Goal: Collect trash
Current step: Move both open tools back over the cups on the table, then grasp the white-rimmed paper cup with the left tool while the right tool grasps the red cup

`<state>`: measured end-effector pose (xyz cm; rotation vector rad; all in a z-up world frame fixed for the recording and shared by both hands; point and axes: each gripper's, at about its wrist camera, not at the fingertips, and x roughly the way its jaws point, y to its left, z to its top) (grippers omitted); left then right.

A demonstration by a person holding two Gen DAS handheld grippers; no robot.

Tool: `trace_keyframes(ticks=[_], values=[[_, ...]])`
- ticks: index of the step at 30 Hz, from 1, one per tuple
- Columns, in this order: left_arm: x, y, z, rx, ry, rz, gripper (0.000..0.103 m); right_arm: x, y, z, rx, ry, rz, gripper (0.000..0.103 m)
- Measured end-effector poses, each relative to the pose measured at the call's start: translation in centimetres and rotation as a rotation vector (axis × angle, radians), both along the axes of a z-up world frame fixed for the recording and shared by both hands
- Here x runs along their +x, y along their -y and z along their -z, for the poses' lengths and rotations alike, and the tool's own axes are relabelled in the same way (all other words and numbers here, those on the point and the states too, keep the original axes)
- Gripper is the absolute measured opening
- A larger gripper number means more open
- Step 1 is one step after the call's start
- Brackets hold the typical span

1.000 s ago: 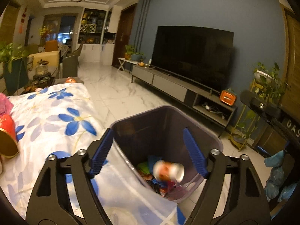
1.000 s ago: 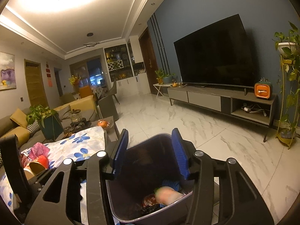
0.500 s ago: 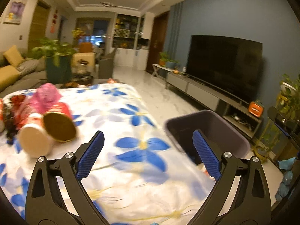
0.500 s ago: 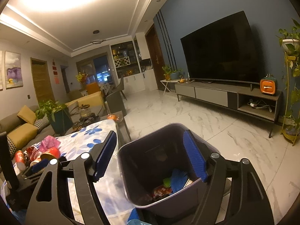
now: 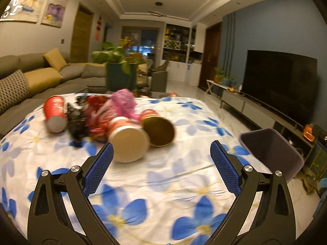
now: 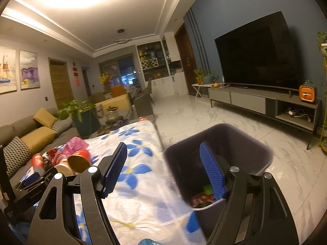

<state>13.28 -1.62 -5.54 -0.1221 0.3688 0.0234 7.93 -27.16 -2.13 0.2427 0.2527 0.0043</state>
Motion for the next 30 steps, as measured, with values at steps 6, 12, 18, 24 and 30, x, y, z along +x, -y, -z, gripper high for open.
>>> trace_keyframes(ticks=[6,12,18,24,30], values=[[-1.2,-3.1,0.2,-0.022,-0.001,-0.052,0.094,-0.2,-3.0,-0.3,-0.019,0.013,-0.049,0.072],[-1.4,-5.0,0.6,-0.037,-0.011,-0.084,0.094,0.2,-5.7,-0.4,-0.043,0.010,-0.093,0.072],[-0.7,-6.5,1.1,-0.042,-0.022,-0.098,0.094,1.3,-8.1,-0.3,-0.067,-0.001,-0.134,0.072],[0.8,-6.7,1.8,-0.007,-0.019,-0.094,0.091,3.2,-10.6,0.3,-0.092,-0.010,-0.169,0.072],[3.7,-7.1,2.7,-0.020,-0.098,-0.050,0.072,5.8,-13.1,0.8,-0.145,-0.020,-0.187,0.070]])
